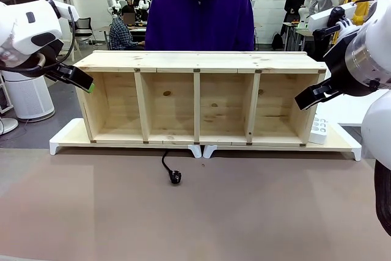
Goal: Perform cable management.
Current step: When the cord part of the Power Cable appears at the lower middle area of the table and stops, grasp the cord part of the Power Cable.
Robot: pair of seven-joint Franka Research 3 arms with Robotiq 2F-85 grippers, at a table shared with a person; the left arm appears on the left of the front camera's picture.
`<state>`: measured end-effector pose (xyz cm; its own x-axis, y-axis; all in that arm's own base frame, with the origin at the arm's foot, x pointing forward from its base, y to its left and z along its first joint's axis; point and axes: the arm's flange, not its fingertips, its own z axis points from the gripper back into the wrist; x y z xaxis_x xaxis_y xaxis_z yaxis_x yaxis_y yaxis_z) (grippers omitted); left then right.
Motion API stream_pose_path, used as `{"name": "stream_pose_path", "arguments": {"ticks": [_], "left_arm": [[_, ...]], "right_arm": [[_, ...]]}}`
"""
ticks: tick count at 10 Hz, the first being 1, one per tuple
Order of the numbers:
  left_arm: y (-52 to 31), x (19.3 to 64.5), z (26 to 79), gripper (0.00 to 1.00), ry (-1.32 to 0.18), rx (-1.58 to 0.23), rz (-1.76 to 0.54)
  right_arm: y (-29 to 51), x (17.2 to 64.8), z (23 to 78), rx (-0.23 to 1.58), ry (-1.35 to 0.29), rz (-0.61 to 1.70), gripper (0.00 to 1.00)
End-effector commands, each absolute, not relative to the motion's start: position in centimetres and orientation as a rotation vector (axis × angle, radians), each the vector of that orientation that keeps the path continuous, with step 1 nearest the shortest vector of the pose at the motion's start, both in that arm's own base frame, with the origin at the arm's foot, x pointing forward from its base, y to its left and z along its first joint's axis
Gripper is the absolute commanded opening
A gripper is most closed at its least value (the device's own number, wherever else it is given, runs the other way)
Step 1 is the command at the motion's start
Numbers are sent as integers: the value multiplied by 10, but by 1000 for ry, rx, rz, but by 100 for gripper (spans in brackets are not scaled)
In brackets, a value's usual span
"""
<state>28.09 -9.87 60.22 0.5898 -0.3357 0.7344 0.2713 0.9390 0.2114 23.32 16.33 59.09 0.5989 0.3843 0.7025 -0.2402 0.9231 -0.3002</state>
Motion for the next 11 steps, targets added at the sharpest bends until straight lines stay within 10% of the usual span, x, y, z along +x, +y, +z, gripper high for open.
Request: {"name": "stream_pose_path", "arguments": {"ticks": [1, 11], "left_arm": [[-100, 282, 603, 100, -884, 79, -359], [-100, 282, 603, 100, -884, 79, -359]], "right_arm": [[165, 238, 590, -181, -863, 379, 100], [250, 337, 567, 9, -618, 567, 100]]}}
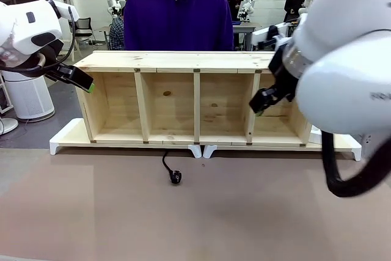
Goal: Perform cable management.
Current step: When the cord part of the Power Cable appears at the lower middle area of the table and stops, grasp the cord part of the Power Cable.
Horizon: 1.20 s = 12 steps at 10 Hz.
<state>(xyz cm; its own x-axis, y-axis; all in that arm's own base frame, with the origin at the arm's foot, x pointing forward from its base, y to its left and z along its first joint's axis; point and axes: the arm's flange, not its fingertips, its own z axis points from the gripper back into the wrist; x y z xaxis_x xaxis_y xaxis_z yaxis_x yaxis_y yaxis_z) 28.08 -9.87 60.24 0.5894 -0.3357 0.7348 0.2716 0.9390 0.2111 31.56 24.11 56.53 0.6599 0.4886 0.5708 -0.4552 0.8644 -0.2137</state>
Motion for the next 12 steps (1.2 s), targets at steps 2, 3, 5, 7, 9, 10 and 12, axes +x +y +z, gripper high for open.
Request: {"name": "stream_pose_path", "arguments": {"ticks": [2, 3, 5, 7, 9, 10, 12], "left_arm": [[-100, 282, 603, 100, -884, 79, -359], [-100, 282, 603, 100, -884, 79, -359], [-100, 282, 603, 100, -884, 79, -359], [-100, 282, 603, 100, -884, 79, -359], [-100, 282, 603, 100, -884, 79, -359], [-100, 282, 603, 100, -884, 79, -359], [-100, 282, 603, 100, -884, 79, -359]], "right_arm": [[280, 369, 552, 35, -598, 484, 100], [295, 384, 546, 52, -605, 399, 100], [323, 402, 526, 70, -548, 464, 100], [353, 415, 512, 96, -513, 492, 100], [385, 424, 494, 94, -468, 529, 100], [396, 432, 485, 88, -454, 539, 100], [411, 448, 465, 105, -403, 526, 100]]}}
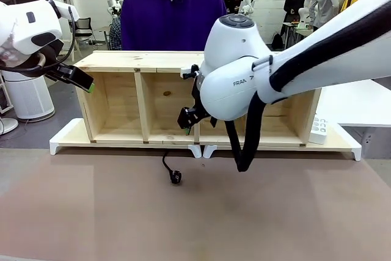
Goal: Perform cable management.
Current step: When the cord part of the Power Cable appears at the lower middle area of the table and stops, grasp the cord part of the Power Cable.
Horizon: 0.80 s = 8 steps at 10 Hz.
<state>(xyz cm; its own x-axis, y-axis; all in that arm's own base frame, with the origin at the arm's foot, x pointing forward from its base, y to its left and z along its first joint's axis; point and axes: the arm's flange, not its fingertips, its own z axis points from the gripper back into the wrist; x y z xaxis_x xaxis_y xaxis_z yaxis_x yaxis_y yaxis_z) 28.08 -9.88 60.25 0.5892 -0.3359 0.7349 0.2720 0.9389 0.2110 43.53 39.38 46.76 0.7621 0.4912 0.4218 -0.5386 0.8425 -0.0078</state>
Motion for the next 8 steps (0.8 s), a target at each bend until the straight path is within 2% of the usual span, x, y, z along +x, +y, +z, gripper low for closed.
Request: {"name": "stream_pose_path", "arguments": {"ticks": [1, 3, 8], "left_arm": [[-100, 282, 603, 100, -884, 79, -359], [-100, 282, 603, 100, -884, 79, -359], [-100, 282, 603, 100, -884, 79, -359]], "right_arm": [[421, 451, 453, 104, -368, 517, 100], [434, 460, 433, 119, -312, 529, 100], [479, 449, 399, 145, -169, 627, 100]]}}
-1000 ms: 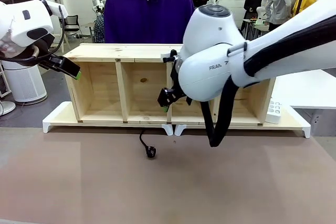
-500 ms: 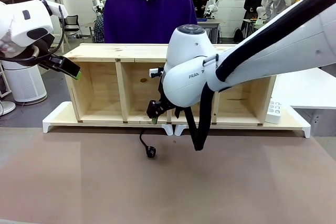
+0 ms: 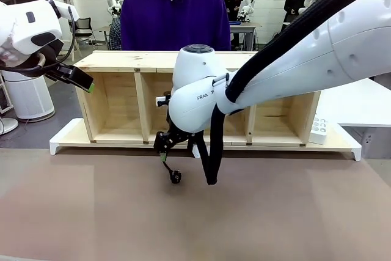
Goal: Perform cable management.
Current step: When the cord part of the Power Cable appears at the lower middle area of the table and stops, grasp the cord part of the Power Cable.
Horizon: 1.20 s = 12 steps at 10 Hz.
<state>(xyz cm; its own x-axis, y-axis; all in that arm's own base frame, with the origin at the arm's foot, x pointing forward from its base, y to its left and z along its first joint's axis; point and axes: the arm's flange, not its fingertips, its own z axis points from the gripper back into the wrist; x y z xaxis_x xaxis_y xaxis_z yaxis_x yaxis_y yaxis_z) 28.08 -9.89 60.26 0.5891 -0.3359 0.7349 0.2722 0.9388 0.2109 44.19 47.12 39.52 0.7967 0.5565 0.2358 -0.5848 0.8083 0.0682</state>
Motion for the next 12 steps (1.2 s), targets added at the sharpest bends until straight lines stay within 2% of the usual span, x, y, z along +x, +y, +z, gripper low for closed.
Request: {"name": "stream_pose_path", "arguments": {"ticks": [1, 12], "left_arm": [[-100, 282, 603, 100, -884, 79, -359], [-100, 282, 603, 100, -884, 79, -359]], "right_arm": [[483, 446, 395, 136, -155, 648, 100], [484, 441, 391, 124, -170, 643, 100]]}}
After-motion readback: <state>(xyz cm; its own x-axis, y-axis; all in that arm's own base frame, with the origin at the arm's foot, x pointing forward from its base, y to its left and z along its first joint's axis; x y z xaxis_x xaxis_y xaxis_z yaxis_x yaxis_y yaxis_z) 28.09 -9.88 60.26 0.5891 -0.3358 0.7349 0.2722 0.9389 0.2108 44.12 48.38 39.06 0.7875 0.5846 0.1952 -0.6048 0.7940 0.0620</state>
